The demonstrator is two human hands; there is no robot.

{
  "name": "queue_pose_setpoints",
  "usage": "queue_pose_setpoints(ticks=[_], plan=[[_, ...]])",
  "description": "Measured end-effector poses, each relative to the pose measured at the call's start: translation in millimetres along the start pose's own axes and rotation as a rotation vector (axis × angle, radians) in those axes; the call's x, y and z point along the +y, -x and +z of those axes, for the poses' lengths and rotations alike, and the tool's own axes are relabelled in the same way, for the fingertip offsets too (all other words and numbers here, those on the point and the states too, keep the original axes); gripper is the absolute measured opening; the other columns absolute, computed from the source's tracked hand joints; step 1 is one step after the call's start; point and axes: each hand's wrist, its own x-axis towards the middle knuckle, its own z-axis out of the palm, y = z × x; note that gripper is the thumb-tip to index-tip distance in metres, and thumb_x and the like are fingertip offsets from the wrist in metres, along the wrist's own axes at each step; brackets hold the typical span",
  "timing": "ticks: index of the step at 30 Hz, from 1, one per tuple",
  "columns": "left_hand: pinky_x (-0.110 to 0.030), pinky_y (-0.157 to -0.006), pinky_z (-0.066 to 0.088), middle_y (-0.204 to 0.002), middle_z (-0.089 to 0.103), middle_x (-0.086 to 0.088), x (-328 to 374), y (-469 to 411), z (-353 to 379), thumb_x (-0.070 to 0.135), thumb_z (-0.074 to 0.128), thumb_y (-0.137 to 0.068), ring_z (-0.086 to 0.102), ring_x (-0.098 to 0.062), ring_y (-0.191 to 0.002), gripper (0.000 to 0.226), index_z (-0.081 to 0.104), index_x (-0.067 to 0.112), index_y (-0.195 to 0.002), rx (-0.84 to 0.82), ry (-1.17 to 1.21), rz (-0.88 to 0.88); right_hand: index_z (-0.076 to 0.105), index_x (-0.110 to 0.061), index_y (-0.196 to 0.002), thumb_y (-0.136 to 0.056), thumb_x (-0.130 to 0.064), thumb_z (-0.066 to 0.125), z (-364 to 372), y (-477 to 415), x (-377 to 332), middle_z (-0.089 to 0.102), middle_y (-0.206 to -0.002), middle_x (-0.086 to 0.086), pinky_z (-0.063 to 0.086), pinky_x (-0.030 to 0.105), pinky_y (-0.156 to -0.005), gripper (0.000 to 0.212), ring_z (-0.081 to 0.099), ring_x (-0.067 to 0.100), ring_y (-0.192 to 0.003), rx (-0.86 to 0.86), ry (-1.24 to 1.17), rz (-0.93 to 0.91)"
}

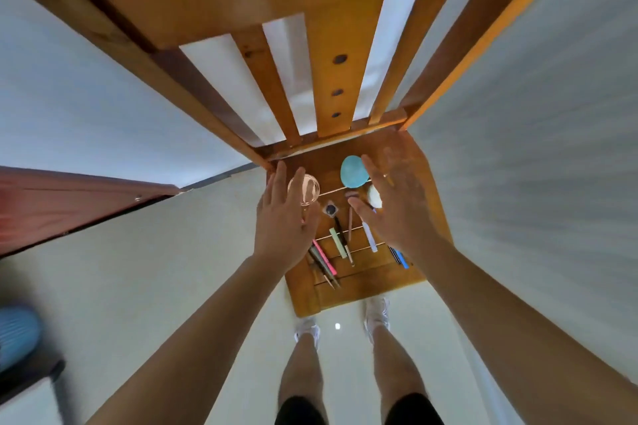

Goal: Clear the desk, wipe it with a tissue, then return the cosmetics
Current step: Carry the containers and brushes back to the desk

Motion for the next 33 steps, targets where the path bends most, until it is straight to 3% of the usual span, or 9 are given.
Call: queue_pose_setpoints(ticks=[5, 9, 13, 16, 26, 30, 33], plan=[[-0.053, -0.118, 0.027, -0.166, 0.012, 0.000, -18.7, -36.2, 65.0, 0.054, 0.040, -0.099, 0.015, -0.029, -0.152, 0.063, 0.025, 0.030, -0.155, -0.067, -0.002, -0.090, 0.011, -0.038, -0.157, -0.091, -0.071, 0.044, 53.8, -39.3, 17.4, 0.020, -0.164, 0.008, 0.026, 0.054, -0.120, 0.081, 0.024, 0.033, -0.149, -0.033, 0.054, -0.023], [-0.052, -0.117, 0.030, -0.166, 0.010, 0.001, -33.3, -54.3, 97.2, 0.051, 0.047, -0.098, 0.015, -0.031, -0.151, 0.064, 0.025, 0.032, -0.155, -0.126, 0.027, -0.123, 0.012, -0.036, -0.158, -0.093, -0.065, 0.049, 79.2, -62.9, 19.9, 0.019, -0.165, 0.009, 0.019, 0.051, -0.121, 0.081, 0.024, 0.034, -0.150, -0.061, 0.096, -0.079], [-0.047, -0.109, 0.040, -0.164, 0.018, 0.000, -41.1, -53.6, 110.6, 0.039, 0.059, -0.096, 0.023, -0.032, -0.148, 0.066, 0.027, 0.034, -0.153, -0.118, 0.084, -0.144, 0.025, -0.029, -0.156, -0.095, -0.046, 0.062, 89.6, -70.1, 15.4, 0.036, -0.156, 0.011, 0.036, 0.045, -0.116, 0.073, 0.042, 0.030, -0.139, -0.008, 0.025, -0.095], [-0.046, -0.105, 0.048, -0.158, 0.029, -0.002, -39.7, -50.6, 104.4, 0.028, 0.065, -0.094, 0.032, -0.031, -0.143, 0.065, 0.034, 0.029, -0.151, -0.079, 0.114, -0.136, 0.028, -0.029, -0.154, -0.094, -0.042, 0.065, 84.8, -70.9, 14.9, 0.041, -0.150, 0.007, 0.046, 0.041, -0.108, 0.072, 0.049, 0.026, -0.131, -0.026, -0.036, -0.094], [-0.040, -0.097, 0.055, -0.153, 0.037, -0.002, -20.2, 5.2, 38.2, 0.029, 0.071, -0.089, 0.042, -0.027, -0.136, 0.063, 0.043, 0.031, -0.145, 0.127, 0.280, -0.182, 0.038, -0.026, -0.151, -0.088, -0.040, 0.074, 38.0, -9.0, 0.7, 0.048, -0.144, 0.003, 0.049, 0.030, -0.101, 0.074, 0.051, 0.022, -0.127, 0.108, -0.293, -0.136], [-0.034, -0.094, 0.055, -0.148, 0.043, -0.004, 2.3, 55.7, -36.3, 0.030, 0.076, -0.085, 0.046, -0.026, -0.131, 0.064, 0.047, 0.028, -0.142, 0.206, 0.296, -0.258, 0.039, -0.029, -0.151, -0.088, -0.046, 0.072, -18.7, 28.2, -35.3, 0.048, -0.142, -0.003, 0.051, 0.030, -0.100, 0.073, 0.050, 0.018, -0.125, 0.104, -0.329, -0.189], [-0.035, -0.095, 0.054, -0.146, 0.047, -0.005, 13.9, 105.6, -109.8, 0.033, 0.075, -0.086, 0.049, -0.023, -0.126, 0.061, 0.050, 0.025, -0.141, 0.320, 0.277, -0.307, 0.040, -0.033, -0.150, -0.087, -0.052, 0.071, -72.2, 49.1, -84.2, 0.049, -0.144, -0.006, 0.043, 0.023, -0.102, 0.073, 0.049, 0.016, -0.128, 0.114, -0.342, -0.275]])
